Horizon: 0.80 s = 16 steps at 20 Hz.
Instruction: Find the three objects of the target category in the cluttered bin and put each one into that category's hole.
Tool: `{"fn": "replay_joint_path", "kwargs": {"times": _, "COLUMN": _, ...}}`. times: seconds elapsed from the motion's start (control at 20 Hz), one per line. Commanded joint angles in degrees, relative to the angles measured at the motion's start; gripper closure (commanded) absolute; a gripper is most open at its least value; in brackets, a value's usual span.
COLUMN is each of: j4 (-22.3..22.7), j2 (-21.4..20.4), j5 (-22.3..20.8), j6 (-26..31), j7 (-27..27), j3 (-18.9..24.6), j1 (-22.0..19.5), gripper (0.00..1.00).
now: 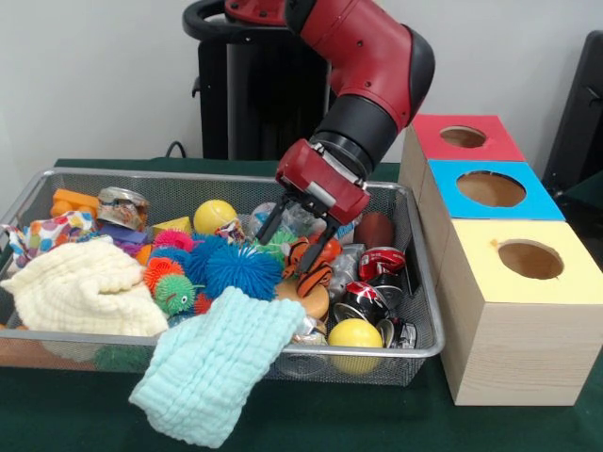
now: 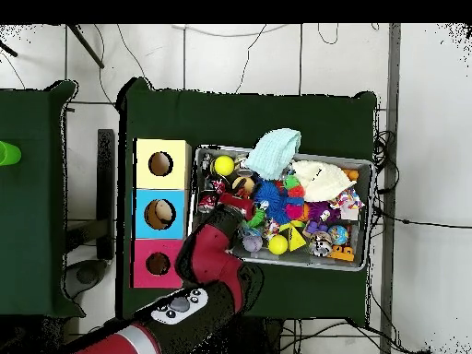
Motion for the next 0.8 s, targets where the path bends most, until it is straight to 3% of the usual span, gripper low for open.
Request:
{"fn": "replay_joint_path", "kwargs": {"times": 0.05, "j4": -1.0, "j2": 3.0, "j5": -1.7, "j6": -6.4, "j7": 16.5, "j3": 9.7, "j1": -2.1, "gripper": 0.0}}
{"fn": "replay_joint_path", "kwargs": {"times": 0.4, "j4": -1.7, "j2": 6.3, "j5": 2.9, "j6": -7.7, "j7": 13.0, "j3": 8.5, "j1": 0.1, "gripper": 0.0}}
{"fn": "replay_joint_path", "kwargs": {"times": 0.8, "j4": -1.7, "j2": 7.1, "j5": 5.0, "j6": -7.8, "j7": 13.5, "j3": 8.3, "j1": 1.5, "gripper": 0.0}}
